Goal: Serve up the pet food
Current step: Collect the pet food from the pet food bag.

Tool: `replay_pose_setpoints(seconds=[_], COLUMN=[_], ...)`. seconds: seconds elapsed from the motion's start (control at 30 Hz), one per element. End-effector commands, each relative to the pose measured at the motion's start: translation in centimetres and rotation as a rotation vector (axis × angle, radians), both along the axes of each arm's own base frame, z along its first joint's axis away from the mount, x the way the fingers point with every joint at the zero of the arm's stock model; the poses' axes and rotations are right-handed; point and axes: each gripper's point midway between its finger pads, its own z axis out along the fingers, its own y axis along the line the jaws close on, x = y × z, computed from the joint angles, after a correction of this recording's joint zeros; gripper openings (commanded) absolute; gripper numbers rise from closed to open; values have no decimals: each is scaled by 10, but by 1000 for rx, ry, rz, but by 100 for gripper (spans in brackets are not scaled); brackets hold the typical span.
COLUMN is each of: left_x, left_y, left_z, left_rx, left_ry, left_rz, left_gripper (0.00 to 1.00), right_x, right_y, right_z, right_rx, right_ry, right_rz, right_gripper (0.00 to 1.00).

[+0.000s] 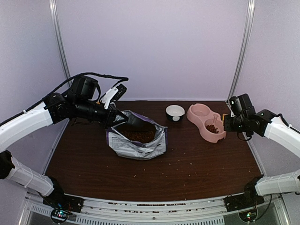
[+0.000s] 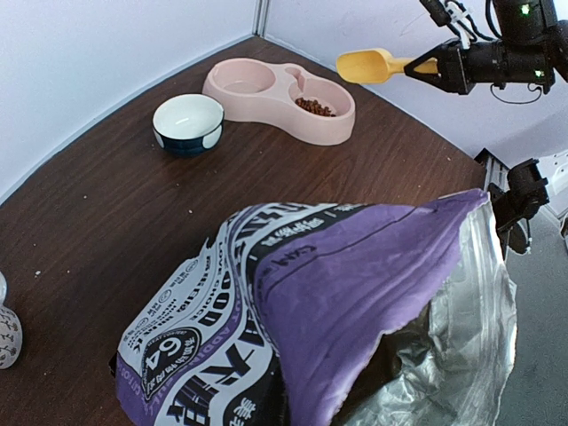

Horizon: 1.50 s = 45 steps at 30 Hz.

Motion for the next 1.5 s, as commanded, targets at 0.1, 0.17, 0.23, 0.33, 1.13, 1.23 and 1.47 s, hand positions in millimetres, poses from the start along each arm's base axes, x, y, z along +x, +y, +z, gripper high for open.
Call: replay_pose_setpoints(seconds=[0.1, 0.17, 0.23, 0.33, 1.13, 1.23, 1.47], left_x=[14, 20, 20, 17, 15, 14, 15], left_y=[2, 5, 4, -1, 0, 1, 0], left_z=[42, 38, 35, 33, 41, 42, 40], left_rx=[-85, -61, -56, -74, -89, -90, -86], left_ry=[-144, -138, -129, -114, -145, -147, -146], left_rz=[49, 86, 82, 60, 48, 45, 45], left_gripper=[0, 0, 0, 0, 0, 0, 0], right_x=[-34, -49, -64, -83, -193, -197, -195], right_y=[15, 24, 46, 77, 245, 257, 276], right_z=[70, 92, 101, 116, 184, 178, 137], right_rx=[252, 356, 477, 641, 700, 645, 494], right_ry=[-200, -259, -256, -301, -172, -136, -33], right_rz=[80, 143, 260, 389, 1012, 1036, 1026], right_gripper=[0, 0, 0, 0, 0, 0, 0])
